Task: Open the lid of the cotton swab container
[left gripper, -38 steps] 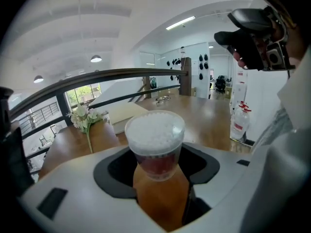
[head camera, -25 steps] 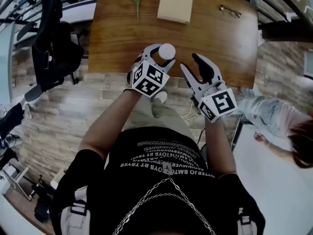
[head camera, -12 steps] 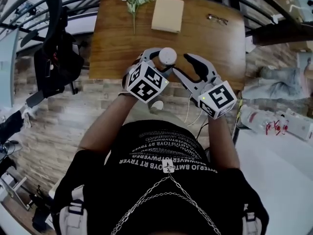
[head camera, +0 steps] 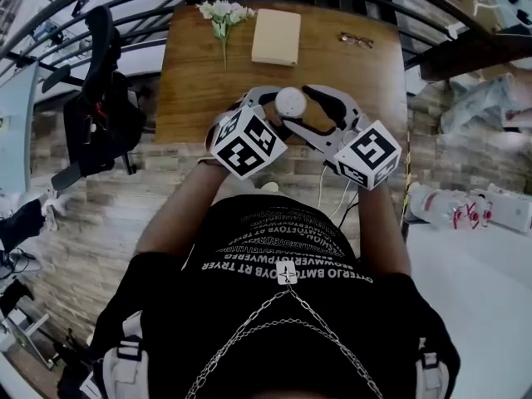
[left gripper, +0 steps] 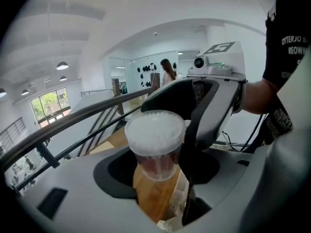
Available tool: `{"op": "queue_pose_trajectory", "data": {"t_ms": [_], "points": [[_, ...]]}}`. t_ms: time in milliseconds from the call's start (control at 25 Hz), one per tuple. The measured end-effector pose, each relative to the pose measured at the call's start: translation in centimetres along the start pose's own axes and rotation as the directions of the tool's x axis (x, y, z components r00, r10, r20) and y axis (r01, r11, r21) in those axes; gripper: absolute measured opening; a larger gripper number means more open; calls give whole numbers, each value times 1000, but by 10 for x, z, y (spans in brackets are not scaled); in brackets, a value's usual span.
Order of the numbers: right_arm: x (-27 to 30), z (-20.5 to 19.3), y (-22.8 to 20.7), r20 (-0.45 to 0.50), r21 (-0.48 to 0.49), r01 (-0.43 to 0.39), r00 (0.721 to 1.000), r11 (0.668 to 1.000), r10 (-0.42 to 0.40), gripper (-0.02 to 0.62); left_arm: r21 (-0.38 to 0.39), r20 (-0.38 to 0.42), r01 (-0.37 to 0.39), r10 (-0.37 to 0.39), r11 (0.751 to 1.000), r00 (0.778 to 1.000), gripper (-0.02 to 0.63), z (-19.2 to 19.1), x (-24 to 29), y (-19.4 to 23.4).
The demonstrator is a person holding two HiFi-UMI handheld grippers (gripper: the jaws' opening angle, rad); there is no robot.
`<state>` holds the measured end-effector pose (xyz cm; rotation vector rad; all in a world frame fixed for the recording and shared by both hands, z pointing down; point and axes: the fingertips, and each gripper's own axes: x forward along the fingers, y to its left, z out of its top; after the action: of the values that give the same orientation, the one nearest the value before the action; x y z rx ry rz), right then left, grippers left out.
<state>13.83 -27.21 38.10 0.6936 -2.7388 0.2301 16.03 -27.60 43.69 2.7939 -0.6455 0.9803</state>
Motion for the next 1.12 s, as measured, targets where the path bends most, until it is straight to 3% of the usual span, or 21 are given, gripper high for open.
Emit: {"op": "queue_pose_trajectory", "data": {"t_ms": [400, 600, 960, 1120], "points": [[-5, 8, 12, -26, 20, -49, 998, 999, 50, 275, 68, -33, 26, -24, 997, 999, 276, 12, -17, -14], [-3, 14, 18, 13, -6, -67, 998, 998, 67, 259, 51, -32, 55, -54, 997, 998, 272, 11, -21, -16], [0, 32, 38, 126, -217, -18, 991, 976, 46, 247, -58, -19, 171, -172, 984, 985, 261, 1, -30, -22], [-5, 42, 41, 185, -242, 3, 982, 970, 43, 250, -42, -18, 159, -160, 986, 987, 265, 4, -34, -20]]}}
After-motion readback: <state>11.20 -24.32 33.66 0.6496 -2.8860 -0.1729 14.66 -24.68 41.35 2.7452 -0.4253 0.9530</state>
